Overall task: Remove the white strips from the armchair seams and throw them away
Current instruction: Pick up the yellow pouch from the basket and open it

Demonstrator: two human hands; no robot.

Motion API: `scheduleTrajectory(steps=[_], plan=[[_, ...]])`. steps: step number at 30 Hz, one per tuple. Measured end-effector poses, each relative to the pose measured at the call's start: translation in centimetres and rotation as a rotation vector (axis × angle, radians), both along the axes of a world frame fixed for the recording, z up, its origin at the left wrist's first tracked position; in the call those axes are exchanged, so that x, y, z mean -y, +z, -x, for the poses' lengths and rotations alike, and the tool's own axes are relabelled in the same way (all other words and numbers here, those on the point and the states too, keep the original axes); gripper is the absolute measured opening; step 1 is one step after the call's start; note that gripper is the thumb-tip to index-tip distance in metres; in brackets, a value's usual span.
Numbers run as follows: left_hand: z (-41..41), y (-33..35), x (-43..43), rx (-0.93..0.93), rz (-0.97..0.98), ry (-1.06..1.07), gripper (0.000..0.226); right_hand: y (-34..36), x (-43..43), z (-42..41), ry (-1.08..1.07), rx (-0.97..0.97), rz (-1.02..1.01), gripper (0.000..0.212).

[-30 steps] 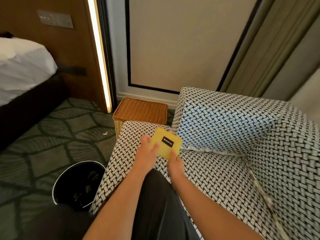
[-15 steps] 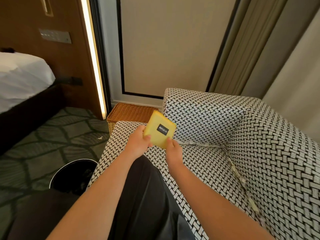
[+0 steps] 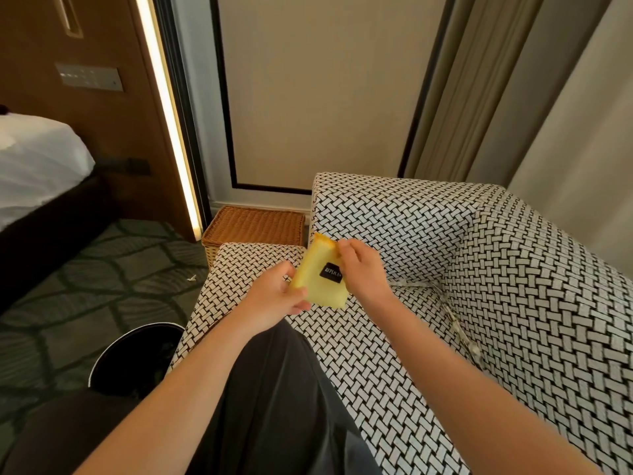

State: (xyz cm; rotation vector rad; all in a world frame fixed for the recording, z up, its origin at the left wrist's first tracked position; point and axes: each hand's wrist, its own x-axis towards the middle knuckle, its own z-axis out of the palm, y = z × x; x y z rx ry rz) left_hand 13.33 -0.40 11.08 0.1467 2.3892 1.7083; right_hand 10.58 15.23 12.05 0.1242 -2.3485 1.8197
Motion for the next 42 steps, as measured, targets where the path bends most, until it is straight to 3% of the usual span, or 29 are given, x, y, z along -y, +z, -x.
scheduleTrajectory(steps=[5,9,14,18,21,24,26,31,35,39,42], plan=[[0.8,0.2,-0.6,0.365,-0.327,-0.140,0.063,-0.2,-0.1,0.9,0.063,-0.040,-0.042,0.035],[3.3,-0.6,-0.3,0.441,-0.410,-0.121,0.083,0.0,0.5,1.2,0.296,-0.057,-0.146,0.034],[5.7,-1.8,-0.2,0.413,-0.349,-0.108,0.076,-0.6,1.3,2.8,0.402,-0.027,-0.239,0.023],[6.7,-3.2,-0.3,0.342,-0.548,0.100,0.041,-0.9,0.7,4.3,0.283,0.122,-0.303,0.026],[7.6,-3.9,-1.3,0.229,-0.311,0.193,0.030,-1.2,0.3,5.7,0.240,0.428,-0.293,0.022],[8.1,-4.5,-2.3,0.146,-0.027,0.150,0.047,-1.7,0.1,7.1,0.225,0.761,0.050,0.015],[8.2,-4.7,-2.5,0.142,0.087,0.127,0.057,-2.0,0.1,7.8,0.205,0.854,0.252,0.013],[9.6,-5.8,-2.2,0.213,0.229,0.089,0.065,-3.0,0.3,9.1,0.178,0.878,0.470,0.026],[10.9,-7.2,-1.7,0.325,0.229,0.128,0.080,-4.2,1.2,9.8,0.184,0.879,0.419,0.027],[13.1,-10.7,-1.2,0.430,0.199,0.142,0.119,-4.7,1.7,9.5,0.203,0.929,0.534,0.032],[13.5,-11.1,-1.1,0.526,0.175,0.194,0.116,-5.1,1.4,9.7,0.122,0.862,0.460,0.032]])
